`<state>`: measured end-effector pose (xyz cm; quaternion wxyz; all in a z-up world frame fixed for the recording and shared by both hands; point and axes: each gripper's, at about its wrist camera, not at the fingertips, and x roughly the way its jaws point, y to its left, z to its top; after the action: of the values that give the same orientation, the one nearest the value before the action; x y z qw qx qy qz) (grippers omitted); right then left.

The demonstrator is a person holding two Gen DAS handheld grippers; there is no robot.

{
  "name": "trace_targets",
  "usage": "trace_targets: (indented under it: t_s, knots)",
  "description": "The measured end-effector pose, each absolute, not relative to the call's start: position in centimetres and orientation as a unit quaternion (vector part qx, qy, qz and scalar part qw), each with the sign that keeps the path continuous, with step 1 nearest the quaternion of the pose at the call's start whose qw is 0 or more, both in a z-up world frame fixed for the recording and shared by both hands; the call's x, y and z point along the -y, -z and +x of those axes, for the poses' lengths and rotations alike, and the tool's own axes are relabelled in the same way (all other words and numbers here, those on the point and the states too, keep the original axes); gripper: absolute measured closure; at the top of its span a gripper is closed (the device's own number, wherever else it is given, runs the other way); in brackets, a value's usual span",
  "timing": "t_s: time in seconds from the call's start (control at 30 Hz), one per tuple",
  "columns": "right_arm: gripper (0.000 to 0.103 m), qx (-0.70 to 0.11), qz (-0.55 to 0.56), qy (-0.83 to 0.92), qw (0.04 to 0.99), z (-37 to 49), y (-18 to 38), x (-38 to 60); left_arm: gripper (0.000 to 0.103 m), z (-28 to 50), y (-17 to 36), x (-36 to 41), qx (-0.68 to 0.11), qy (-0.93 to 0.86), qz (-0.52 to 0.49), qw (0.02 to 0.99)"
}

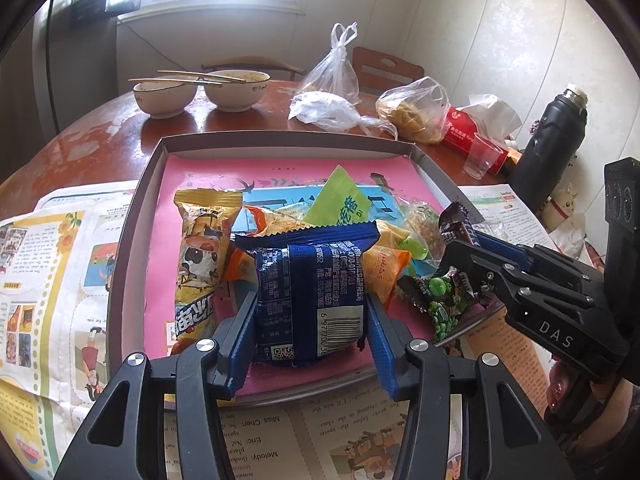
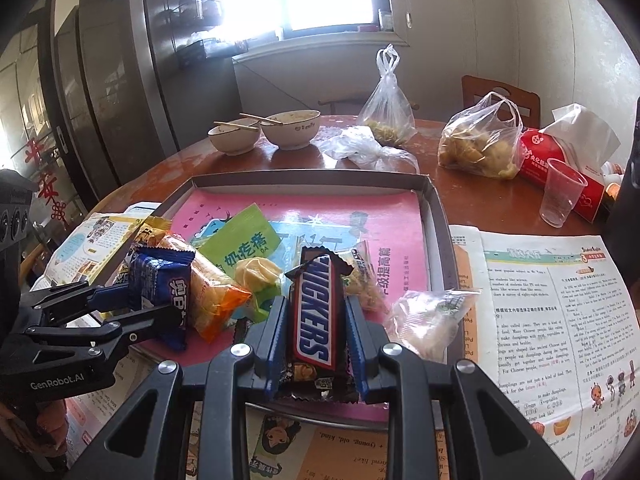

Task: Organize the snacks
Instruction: 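Lift both held snacks and carry them over the tray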

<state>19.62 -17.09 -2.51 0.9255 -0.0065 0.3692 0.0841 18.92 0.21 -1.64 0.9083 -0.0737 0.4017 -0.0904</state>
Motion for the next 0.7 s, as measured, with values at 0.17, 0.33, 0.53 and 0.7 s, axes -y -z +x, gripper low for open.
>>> trace_targets:
  t_s: [0.17,0.33,0.53,0.7]
  knots:
    - [0.074,-0.357,0.002,-0.081,0.930,19.81,1.82,17.24,0.051,18.84,1.61,-0.19,-0.403,0.089,-0.074,0.908]
    - [0.074,-0.370,-0.002,-0.081,0.926,20.41,2.51,17.01,0.051,18.60,1.59,0.05,-0.404,0.090,-0.071,0.907]
    - [0.074,-0.371,0.003,-0.082,0.925,20.06,2.50,17.23,0.051,18.61,1.54,0.07,-0.405,0.088,-0.072,0.907]
    - [0.069,-0.369,0.002,-0.082,0.926,19.61,2.30,17.39,0.051,18.62,1.48,-0.03,-0.405,0.085,-0.073,0.908]
